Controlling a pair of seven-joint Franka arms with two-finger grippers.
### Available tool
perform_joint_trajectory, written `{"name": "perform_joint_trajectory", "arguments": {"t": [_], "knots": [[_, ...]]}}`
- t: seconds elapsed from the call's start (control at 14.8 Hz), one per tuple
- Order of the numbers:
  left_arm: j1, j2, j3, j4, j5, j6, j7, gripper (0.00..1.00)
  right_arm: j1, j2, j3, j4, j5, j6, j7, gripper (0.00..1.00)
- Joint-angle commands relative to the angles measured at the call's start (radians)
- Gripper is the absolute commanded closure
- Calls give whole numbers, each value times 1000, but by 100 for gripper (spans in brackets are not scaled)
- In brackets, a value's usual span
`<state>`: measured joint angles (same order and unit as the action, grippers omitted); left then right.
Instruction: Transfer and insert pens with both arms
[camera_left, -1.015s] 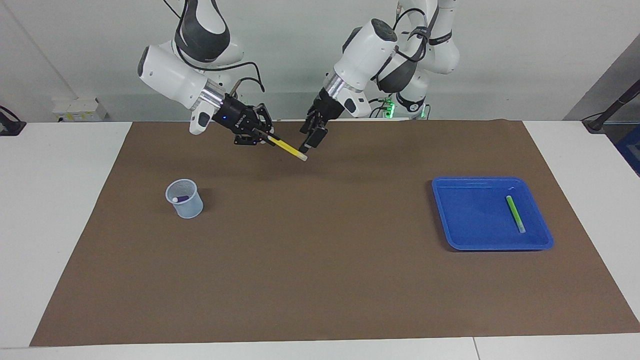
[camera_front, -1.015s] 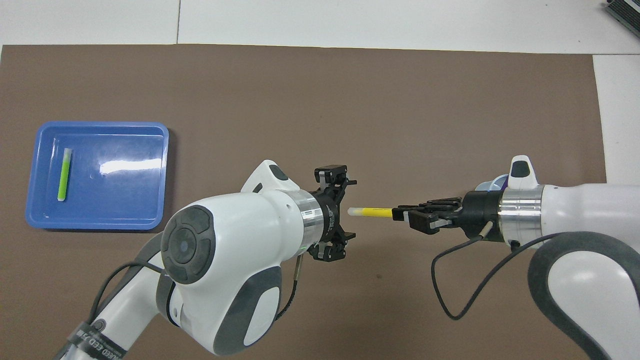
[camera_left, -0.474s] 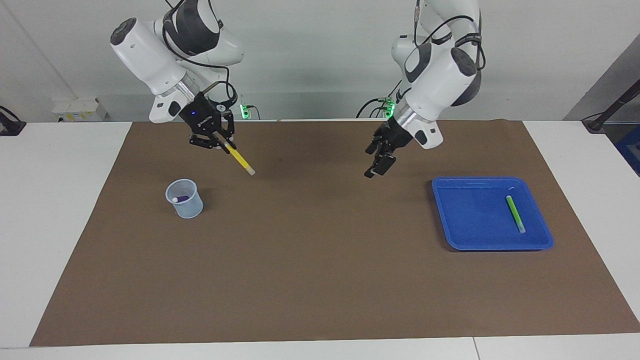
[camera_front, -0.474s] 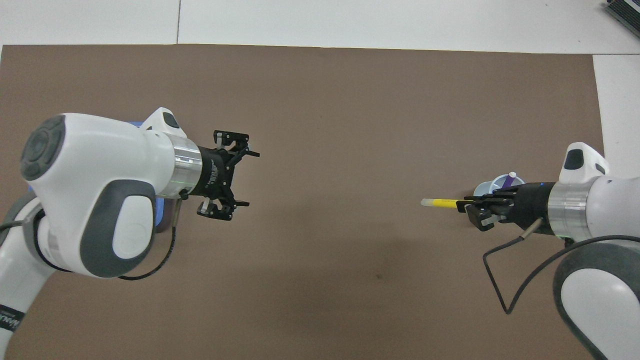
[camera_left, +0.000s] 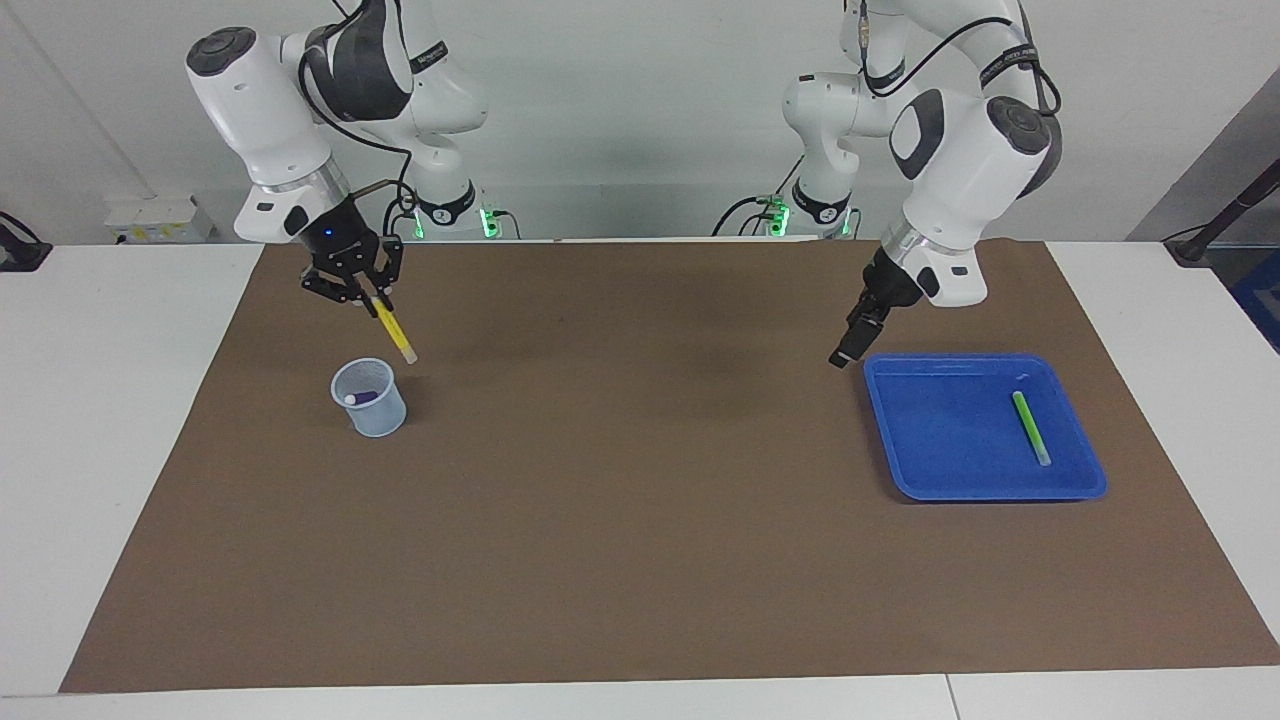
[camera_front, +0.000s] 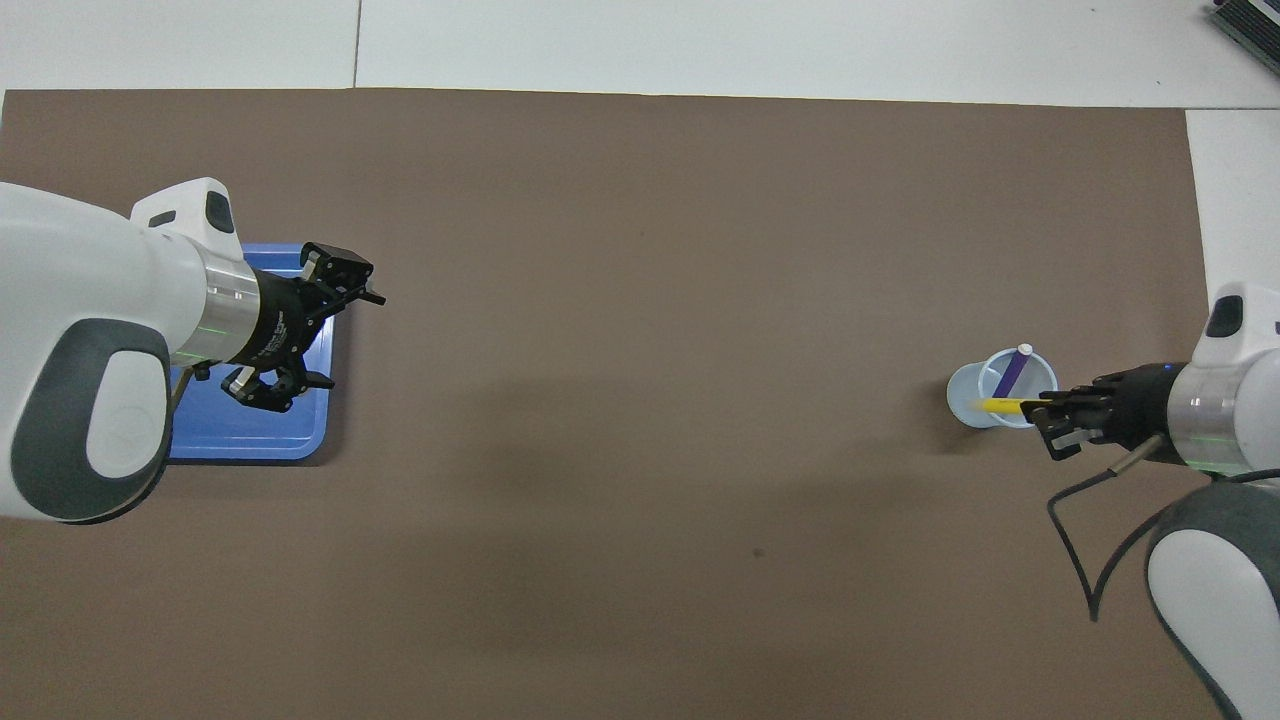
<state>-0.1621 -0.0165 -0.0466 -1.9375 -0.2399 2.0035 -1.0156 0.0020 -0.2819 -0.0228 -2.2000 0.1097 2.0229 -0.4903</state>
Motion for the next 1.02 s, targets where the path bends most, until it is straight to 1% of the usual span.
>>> {"name": "perform_joint_trajectory", "arguments": {"t": [0.0,0.34,0.41,0.54,0.68,0.74,0.88,0.95], "knots": [[68,-11,-6,-2,21,-38,113,0,-39,-26,11,-1,-70,-38,22,100],[72,-11,-4,5,31,-62,161,0,-62,-31,12,-12,-151,-39,29,100],[73,-16,-4,-6,33,-68,226,0,-77,-31,17,-17,-156,-33,30,100],[133,-20,4,-5,59,-86,368,0,-85,-30,17,-47,-156,-1,30,100],[197,-17,4,-12,79,-89,588,0,-97,-25,18,-69,-156,28,30,100],[232,-19,4,-21,79,-83,653,0,-99,-23,18,-73,-157,37,30,100],[268,-4,5,-26,88,-62,754,0,-99,-17,18,-79,-159,49,32,100],[288,7,4,-26,138,-52,811,0,-97,-14,20,-84,-159,51,45,100]]}}
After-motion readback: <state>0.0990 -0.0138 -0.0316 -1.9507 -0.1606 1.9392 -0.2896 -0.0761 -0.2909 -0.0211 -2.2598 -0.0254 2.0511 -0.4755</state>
